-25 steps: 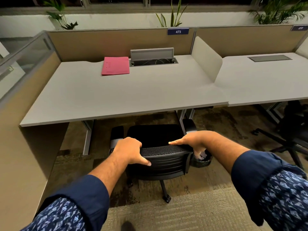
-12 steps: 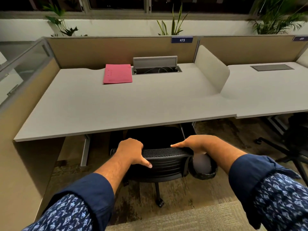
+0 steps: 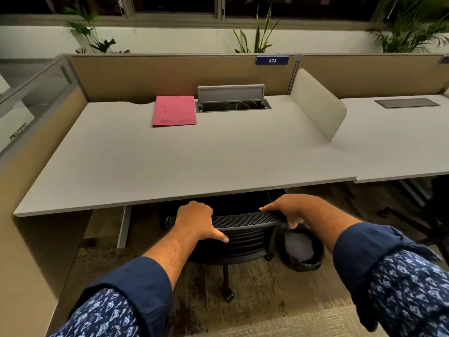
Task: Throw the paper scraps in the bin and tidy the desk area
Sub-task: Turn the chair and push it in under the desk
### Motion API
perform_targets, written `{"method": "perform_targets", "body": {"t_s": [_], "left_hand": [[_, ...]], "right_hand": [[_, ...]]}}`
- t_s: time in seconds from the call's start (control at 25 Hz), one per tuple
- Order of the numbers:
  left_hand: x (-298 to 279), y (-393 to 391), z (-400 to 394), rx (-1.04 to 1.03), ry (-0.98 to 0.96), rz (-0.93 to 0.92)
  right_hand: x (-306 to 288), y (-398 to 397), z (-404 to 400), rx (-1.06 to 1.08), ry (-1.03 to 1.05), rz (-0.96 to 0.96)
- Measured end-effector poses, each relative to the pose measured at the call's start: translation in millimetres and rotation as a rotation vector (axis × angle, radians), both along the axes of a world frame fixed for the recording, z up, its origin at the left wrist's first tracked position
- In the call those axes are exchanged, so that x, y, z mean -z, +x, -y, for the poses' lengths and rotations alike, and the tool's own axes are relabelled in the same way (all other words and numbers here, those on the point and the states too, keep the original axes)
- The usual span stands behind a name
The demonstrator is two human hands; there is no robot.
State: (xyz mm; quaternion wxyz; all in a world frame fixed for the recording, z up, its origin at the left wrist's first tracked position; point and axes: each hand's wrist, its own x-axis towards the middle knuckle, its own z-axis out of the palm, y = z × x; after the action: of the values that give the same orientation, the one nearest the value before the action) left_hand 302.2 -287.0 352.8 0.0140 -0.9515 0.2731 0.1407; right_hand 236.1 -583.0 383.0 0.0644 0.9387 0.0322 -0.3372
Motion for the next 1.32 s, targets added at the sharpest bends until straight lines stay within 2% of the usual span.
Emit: {"method": "perform_targets", "body": {"t_s": [0.2,0.36,0.8,1.32], "left_hand": [[-6,13,12,-0.084,0.028,-0.041],[-10,24,30,-0.12,0.08,-0.062],[1,55,49,-0.197,0.16,-0.034],[14,66,52,-0.192,0.145,-0.003]], "right_hand": [[10,15,12,-0.061,0.02,0.083],[18,25,29,-0.029,0.087,0.156],[28,63,39,0.052,0.182,0.179],[28,78,42,0.074,0.171,0.207]]}}
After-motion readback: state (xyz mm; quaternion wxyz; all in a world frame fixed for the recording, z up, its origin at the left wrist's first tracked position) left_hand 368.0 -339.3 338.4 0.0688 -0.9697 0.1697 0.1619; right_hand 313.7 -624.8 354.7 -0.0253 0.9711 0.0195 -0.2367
